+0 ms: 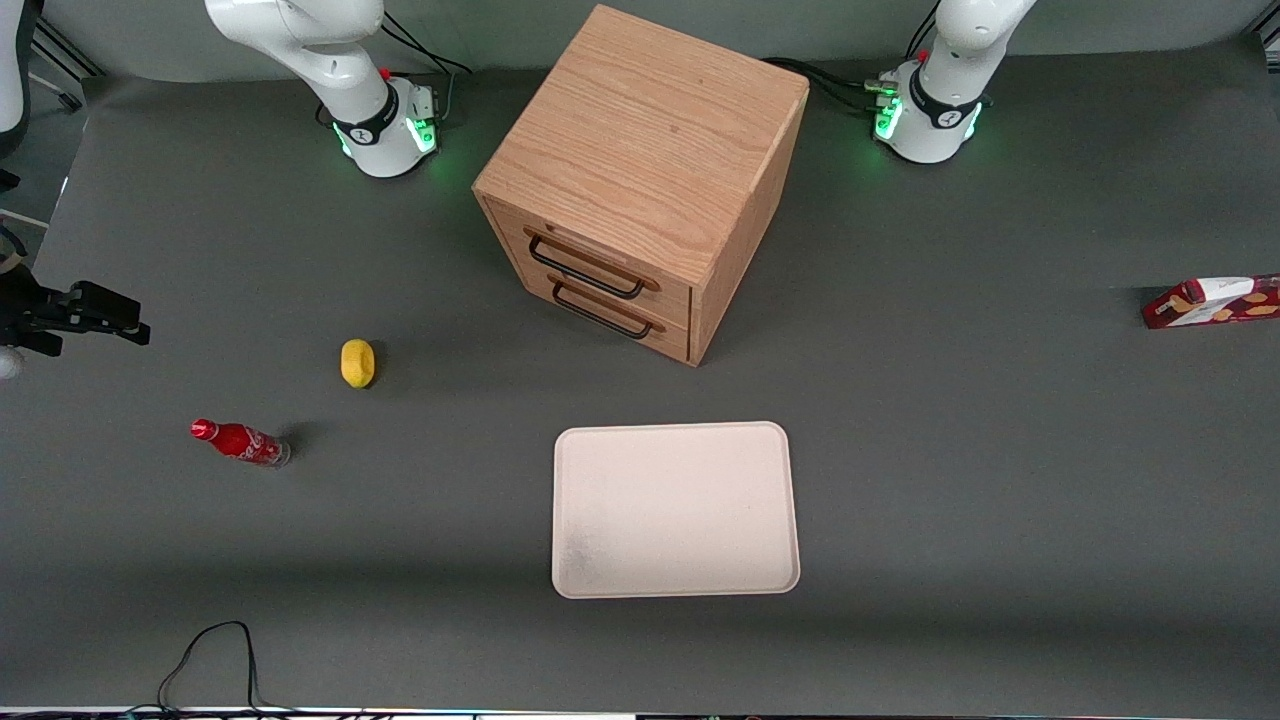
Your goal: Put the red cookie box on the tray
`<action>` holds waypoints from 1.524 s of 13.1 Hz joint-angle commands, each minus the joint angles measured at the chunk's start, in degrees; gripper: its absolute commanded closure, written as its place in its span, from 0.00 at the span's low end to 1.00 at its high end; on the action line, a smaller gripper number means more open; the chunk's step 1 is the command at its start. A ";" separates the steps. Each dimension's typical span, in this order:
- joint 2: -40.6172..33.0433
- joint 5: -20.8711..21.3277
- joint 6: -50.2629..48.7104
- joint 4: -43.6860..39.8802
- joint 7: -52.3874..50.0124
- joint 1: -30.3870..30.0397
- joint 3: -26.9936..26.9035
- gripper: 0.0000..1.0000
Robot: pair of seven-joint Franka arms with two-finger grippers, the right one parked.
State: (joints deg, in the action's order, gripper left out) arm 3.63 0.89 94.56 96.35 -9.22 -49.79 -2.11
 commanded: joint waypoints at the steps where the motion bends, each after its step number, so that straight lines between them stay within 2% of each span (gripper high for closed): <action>1: -3.19 -0.37 1.07 3.67 -9.91 -1.71 0.27 0.00; 4: -5.91 -0.37 3.16 6.65 -19.94 -1.45 0.35 0.00; 6: -8.46 -0.37 6.77 11.30 -21.10 -1.36 0.44 0.00; 11: -7.33 -0.37 12.82 15.44 -21.37 -1.18 0.44 0.00; 20: 6.54 -0.37 31.72 19.23 -24.97 1.19 0.71 0.00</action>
State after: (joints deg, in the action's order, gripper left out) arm 7.62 0.85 122.97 115.17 -33.12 -49.07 -1.07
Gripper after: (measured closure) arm 0.000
